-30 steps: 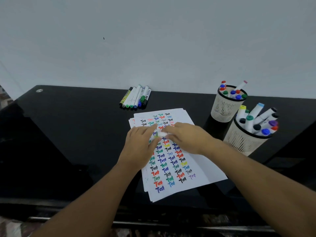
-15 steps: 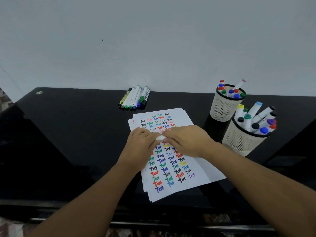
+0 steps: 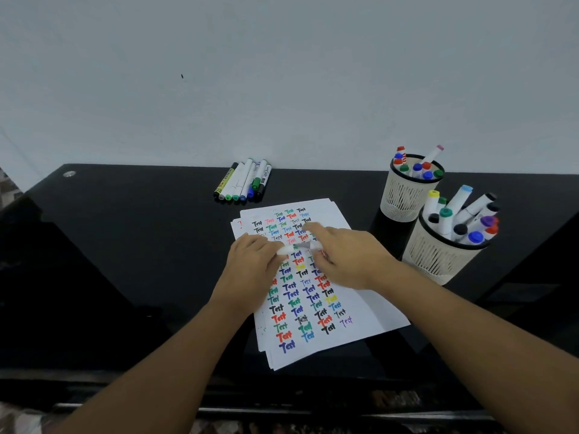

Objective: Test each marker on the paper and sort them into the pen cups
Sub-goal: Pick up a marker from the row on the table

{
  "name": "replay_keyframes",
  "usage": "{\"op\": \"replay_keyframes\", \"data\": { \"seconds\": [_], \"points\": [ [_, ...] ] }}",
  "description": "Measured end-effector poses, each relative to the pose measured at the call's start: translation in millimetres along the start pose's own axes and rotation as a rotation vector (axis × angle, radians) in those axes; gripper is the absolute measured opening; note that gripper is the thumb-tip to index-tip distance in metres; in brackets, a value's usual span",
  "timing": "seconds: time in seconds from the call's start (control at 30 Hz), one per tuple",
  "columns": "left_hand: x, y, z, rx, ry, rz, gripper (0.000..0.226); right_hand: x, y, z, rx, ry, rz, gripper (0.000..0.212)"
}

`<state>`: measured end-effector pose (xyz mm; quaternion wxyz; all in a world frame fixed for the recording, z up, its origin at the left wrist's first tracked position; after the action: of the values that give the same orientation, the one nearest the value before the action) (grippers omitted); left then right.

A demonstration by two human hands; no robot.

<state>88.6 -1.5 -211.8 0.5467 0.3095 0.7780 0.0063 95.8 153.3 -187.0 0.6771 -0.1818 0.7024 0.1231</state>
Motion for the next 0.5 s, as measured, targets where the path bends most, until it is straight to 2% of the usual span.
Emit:
{"op": "replay_keyframes", "data": {
  "seconds": [0.1, 0.17, 0.3, 0.37, 0.43, 0.5],
  "points": [
    [2.2, -5.4, 0.2, -0.042, -0.031, 0.002, 0.037, -2.3, 16.7, 11.3, 0.108, 0.023, -0.194, 0.048],
    [2.9, -4.3, -0.2, -0.061, -0.051, 0.013, 0.039, -8.0, 23.1, 18.5, 0.158, 0.093, -0.324, 0.040],
    [1.4, -1.8, -1.2, -0.117, -0.108, 0.083, 0.051, -8.0, 37.7, 39.5, 0.328, 0.297, -0.829, 0.034],
    [6.5, 0.2, -1.0, -0.132, -0.221, 0.074, 0.060, 3.6, 36.4, 47.0, 0.347, 0.304, -1.037, 0.037],
    [16.3, 4.7, 0.3, -0.126, -0.396, -0.004, 0.066, 12.8, 31.0, 52.7, 0.322, 0.287, -1.118, 0.042],
    [24.4, 11.2, 3.0, -0.103, -0.528, -0.087, 0.066, 19.6, 29.7, 59.5, 0.334, 0.311, -1.150, 0.038]
  ]
}}
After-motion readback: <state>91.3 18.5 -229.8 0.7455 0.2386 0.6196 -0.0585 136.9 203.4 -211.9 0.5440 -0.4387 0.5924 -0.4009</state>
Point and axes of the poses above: each hand's wrist, its own z-axis away from the middle knuckle, its own x-axis out of the palm, y = z × x, the point moved 10 cm from there along -z, towards the middle knuckle, and after that the axes turned 4 degrees about -x, right-handed, at the moved point
